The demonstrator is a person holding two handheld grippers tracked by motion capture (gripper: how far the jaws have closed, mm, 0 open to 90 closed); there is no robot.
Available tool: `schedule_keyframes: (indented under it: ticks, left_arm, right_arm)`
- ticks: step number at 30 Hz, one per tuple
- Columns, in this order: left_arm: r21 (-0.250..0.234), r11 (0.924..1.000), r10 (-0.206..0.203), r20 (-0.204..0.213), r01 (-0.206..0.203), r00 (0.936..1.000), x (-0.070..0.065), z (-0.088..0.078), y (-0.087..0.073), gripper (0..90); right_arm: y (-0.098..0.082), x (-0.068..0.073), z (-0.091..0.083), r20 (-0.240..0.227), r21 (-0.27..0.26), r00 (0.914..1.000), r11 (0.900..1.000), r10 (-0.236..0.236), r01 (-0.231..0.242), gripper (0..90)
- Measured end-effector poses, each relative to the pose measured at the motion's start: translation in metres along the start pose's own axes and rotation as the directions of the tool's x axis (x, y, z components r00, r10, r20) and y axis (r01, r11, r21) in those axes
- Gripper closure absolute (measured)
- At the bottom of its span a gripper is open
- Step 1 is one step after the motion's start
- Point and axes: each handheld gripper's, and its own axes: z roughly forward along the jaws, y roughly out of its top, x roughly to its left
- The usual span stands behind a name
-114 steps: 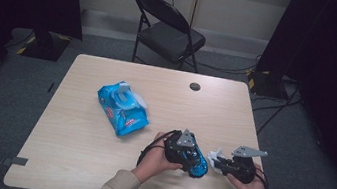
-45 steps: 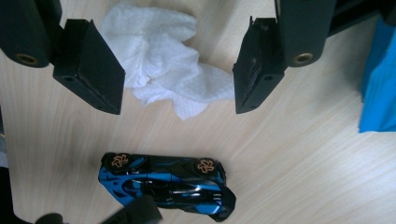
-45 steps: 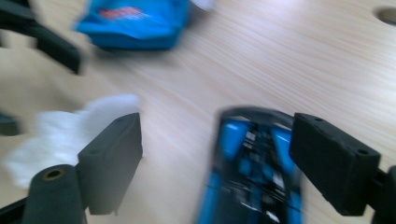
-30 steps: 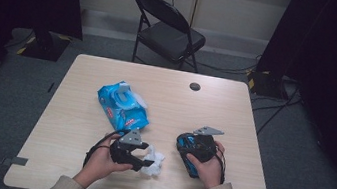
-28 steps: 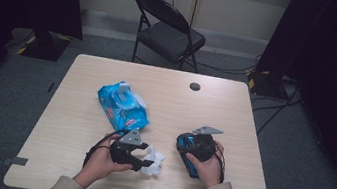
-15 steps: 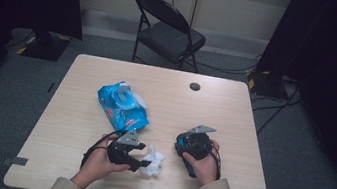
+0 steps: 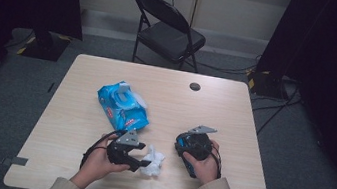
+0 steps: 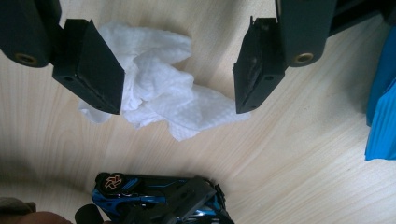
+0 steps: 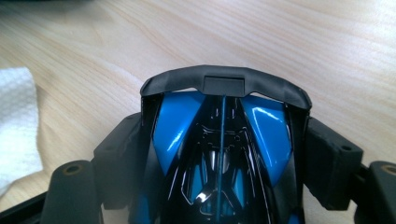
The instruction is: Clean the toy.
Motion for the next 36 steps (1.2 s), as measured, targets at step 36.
schedule_keyframes:
  ticks: [36]
  left_arm:
    - [-0.009,0.998,0.063,0.047,-0.063,0.9969,-0.011,0.01,0.007,37.7]
  right_arm:
    - [0.024,0.002,-0.063,-0.127,-0.295,0.9918,0.955,-0.004,-0.034,25.7]
